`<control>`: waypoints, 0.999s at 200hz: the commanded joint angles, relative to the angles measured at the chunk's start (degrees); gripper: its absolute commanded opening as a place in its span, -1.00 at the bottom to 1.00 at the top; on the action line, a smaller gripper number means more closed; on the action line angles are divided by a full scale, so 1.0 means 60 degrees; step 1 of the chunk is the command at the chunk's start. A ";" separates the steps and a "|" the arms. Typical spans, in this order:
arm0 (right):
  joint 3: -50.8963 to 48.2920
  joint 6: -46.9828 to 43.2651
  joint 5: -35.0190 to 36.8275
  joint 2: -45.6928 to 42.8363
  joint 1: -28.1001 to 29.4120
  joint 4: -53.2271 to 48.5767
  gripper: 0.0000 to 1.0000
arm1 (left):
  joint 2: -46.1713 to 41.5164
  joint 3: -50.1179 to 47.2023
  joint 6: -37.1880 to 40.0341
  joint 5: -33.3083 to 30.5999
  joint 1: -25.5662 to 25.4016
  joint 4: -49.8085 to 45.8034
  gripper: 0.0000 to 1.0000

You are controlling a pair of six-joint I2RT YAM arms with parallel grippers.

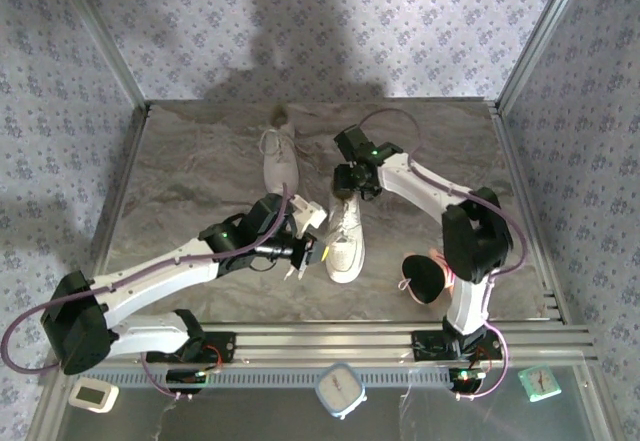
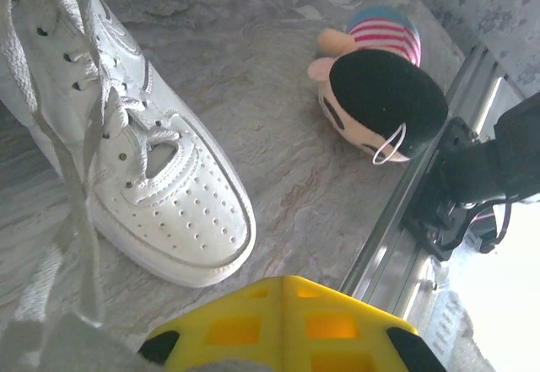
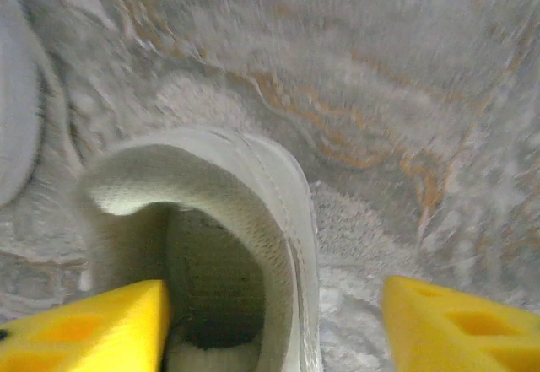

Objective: Tie the shoes

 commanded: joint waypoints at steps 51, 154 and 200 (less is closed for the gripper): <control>-0.6010 -0.0044 0.0706 -0.7571 0.0289 0.4012 0.98 | 0.0448 0.0488 -0.2744 -0.0204 0.0606 0.1757 -1.00; -0.9376 -0.0432 -0.4490 -0.9146 0.2525 0.9267 0.37 | 0.0520 0.1001 -0.5335 -0.1376 0.0706 0.3661 -1.00; -0.9265 -0.0902 -0.4627 -0.8435 0.2479 1.0120 0.31 | 0.0384 0.1218 -0.5256 -0.1210 0.0699 0.3382 -1.00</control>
